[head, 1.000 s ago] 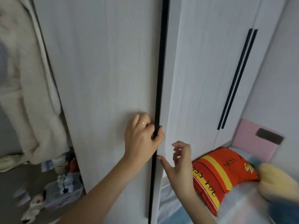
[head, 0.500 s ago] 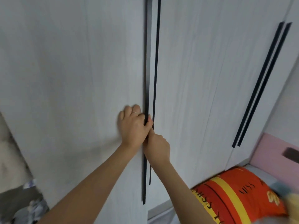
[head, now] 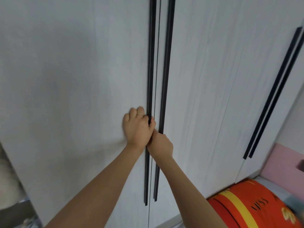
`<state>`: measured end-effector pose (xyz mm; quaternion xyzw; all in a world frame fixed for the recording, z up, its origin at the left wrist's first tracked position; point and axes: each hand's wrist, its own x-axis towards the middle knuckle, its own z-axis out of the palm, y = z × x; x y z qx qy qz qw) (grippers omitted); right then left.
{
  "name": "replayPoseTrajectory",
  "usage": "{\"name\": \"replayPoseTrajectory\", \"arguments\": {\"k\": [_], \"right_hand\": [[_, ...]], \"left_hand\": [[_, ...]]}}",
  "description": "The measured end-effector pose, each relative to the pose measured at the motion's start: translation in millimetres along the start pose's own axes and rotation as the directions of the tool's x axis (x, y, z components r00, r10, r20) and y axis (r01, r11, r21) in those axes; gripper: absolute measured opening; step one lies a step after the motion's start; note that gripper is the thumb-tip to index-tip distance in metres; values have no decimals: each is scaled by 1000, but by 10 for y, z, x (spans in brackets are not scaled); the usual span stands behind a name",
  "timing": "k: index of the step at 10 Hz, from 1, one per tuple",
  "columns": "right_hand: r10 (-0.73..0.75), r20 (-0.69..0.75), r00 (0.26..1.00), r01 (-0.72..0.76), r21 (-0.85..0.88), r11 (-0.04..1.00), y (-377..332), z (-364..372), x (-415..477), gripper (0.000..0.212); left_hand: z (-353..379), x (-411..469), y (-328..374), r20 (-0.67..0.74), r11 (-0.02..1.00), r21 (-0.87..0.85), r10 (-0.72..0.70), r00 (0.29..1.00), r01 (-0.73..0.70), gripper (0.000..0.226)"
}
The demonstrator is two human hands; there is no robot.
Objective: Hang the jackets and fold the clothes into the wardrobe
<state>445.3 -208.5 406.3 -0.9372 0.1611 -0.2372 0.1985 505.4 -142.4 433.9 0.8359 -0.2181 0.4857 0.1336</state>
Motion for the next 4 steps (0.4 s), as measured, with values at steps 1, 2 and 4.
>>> {"name": "replayPoseTrajectory", "arguments": {"k": [1,2,4], "right_hand": [[20,3,1000,-20,-13,1000,-20,16,-6,15],[26,17,1000,-26,-16,1000,-35,-3,-24,14],[179,268,947,-215,111,970,-103,-166,-2,13]], "left_hand": [[-12,-5,-26,14,1000,4,22,1000,-22,41],[-20,20,-39,12,999,32,33,999,-33,43],[-120,-17,-64,226,970,154,152,962,-190,37]]}}
